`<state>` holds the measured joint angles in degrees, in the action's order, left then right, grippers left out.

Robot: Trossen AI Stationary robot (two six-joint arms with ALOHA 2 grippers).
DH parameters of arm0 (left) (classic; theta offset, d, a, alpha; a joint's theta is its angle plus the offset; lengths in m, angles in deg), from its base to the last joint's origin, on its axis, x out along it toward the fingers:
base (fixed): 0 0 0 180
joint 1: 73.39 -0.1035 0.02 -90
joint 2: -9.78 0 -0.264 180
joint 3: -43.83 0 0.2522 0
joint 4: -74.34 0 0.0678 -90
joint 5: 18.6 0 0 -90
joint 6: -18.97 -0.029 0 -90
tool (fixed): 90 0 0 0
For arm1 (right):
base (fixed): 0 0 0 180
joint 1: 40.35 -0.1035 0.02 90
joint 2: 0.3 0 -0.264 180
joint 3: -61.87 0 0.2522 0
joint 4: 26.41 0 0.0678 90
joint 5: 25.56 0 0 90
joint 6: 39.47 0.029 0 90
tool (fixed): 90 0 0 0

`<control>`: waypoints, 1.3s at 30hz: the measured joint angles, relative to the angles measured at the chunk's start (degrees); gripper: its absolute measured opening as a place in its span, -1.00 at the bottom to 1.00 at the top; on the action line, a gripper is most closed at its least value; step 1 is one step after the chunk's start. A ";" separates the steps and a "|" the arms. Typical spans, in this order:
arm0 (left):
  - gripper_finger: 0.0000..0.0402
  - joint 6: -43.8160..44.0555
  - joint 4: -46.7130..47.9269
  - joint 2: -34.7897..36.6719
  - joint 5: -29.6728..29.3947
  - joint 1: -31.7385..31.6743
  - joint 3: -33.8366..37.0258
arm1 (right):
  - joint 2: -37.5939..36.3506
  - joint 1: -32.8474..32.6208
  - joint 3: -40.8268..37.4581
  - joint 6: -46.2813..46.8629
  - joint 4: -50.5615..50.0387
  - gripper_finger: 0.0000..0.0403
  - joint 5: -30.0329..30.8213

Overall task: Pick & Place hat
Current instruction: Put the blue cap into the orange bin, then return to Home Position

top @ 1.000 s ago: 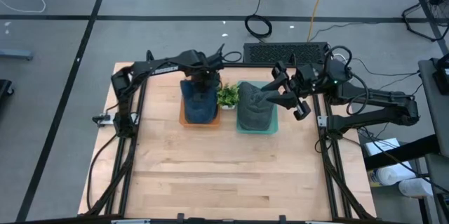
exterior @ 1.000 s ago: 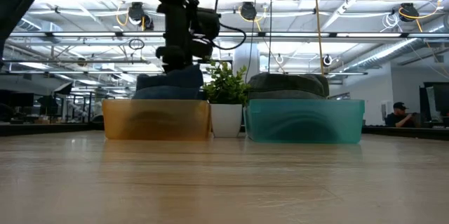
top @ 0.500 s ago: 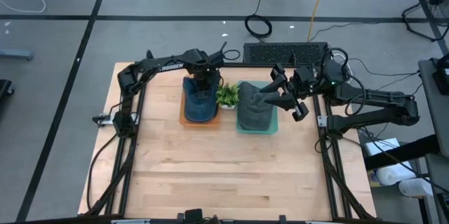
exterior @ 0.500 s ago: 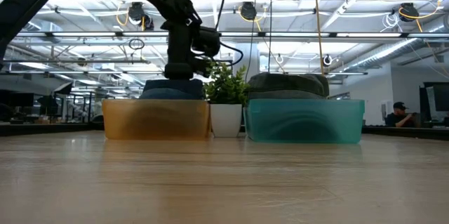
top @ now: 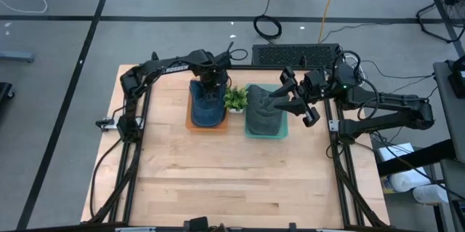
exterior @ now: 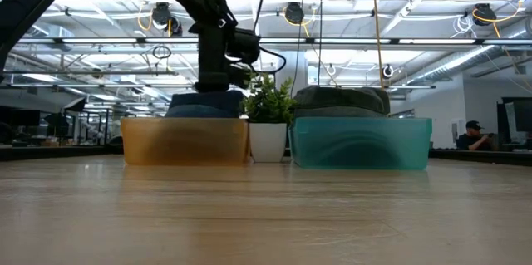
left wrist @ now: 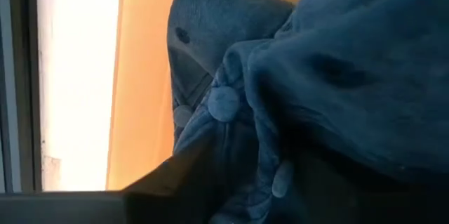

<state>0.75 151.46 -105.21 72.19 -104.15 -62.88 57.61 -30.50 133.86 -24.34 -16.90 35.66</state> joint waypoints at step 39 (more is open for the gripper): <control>0.78 18.14 -24.50 45.17 14.61 9.53 -0.02 | 0.00 0.31 0.00 -1.95 0.00 -0.25 3.43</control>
<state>18.90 126.95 -60.04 86.80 -94.63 -62.90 57.61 -30.19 133.86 -26.29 -16.91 39.10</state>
